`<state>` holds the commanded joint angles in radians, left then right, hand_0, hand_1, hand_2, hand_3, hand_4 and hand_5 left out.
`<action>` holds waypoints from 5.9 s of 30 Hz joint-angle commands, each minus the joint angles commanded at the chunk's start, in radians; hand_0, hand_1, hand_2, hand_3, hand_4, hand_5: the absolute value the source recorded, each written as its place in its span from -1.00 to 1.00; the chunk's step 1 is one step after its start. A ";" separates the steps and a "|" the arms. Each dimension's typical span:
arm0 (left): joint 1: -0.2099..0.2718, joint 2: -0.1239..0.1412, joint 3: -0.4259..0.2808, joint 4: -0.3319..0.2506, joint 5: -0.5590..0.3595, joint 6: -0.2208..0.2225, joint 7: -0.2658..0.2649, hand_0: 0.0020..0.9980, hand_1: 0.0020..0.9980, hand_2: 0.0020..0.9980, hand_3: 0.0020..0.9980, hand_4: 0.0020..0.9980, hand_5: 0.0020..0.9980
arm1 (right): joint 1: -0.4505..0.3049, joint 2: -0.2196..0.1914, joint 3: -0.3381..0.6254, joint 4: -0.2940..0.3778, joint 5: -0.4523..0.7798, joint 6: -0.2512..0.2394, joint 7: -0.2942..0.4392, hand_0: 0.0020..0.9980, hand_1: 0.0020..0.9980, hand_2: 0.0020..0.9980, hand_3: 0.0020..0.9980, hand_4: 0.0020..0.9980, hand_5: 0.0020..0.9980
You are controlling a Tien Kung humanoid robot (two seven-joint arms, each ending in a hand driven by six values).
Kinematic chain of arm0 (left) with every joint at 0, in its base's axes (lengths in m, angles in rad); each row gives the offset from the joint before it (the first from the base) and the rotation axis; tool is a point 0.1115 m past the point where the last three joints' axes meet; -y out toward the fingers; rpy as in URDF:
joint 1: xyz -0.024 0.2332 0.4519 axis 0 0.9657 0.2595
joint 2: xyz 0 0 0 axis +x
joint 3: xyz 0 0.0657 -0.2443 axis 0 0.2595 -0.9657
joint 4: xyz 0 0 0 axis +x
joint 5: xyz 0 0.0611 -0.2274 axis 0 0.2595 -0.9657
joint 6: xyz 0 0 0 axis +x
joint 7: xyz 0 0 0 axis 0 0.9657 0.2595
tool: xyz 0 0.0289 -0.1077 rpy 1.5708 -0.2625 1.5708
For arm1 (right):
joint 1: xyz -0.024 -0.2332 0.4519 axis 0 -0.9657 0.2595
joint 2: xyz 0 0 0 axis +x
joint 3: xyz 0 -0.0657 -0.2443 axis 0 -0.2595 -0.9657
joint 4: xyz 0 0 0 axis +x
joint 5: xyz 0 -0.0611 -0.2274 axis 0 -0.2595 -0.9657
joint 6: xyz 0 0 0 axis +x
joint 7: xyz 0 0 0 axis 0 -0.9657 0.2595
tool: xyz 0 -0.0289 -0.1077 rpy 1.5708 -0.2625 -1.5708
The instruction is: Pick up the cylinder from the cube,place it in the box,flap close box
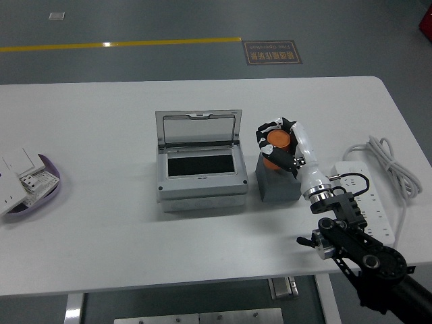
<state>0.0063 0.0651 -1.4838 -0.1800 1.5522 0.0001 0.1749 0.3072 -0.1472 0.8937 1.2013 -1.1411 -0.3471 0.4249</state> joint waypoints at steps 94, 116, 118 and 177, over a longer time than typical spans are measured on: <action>-0.020 0.013 0.010 0.000 0.008 -0.005 0.002 0.15 0.21 0.19 0.24 0.28 -0.65 | 0.465 -0.002 -0.225 -0.039 -0.545 0.059 -0.500 0.62 0.35 0.36 0.38 0.74 -0.10; -0.019 0.010 0.010 0.000 0.008 -0.003 -0.002 0.15 0.21 0.19 0.24 0.29 -0.66 | 0.383 -0.073 -0.327 0.065 -0.609 0.059 -0.528 0.58 0.32 0.32 0.33 0.65 -0.11; -0.018 0.010 0.018 0.000 0.000 -0.003 -0.005 0.15 0.21 0.19 0.24 0.29 -0.66 | 0.359 -0.091 -0.330 0.106 -0.618 0.066 -0.541 0.58 0.32 0.32 0.33 0.65 -0.11; -0.009 0.016 -0.018 0.000 0.010 0.001 -0.003 0.15 0.21 0.19 0.24 0.28 -0.66 | -0.135 -0.073 0.364 0.123 0.019 0.122 -0.117 0.28 0.25 0.21 0.35 0.57 -0.66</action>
<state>-0.0024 0.0813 -1.5018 -0.1800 1.5620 0.0013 0.1718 0.1725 -0.2206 1.2582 1.3247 -1.1218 -0.2247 0.3083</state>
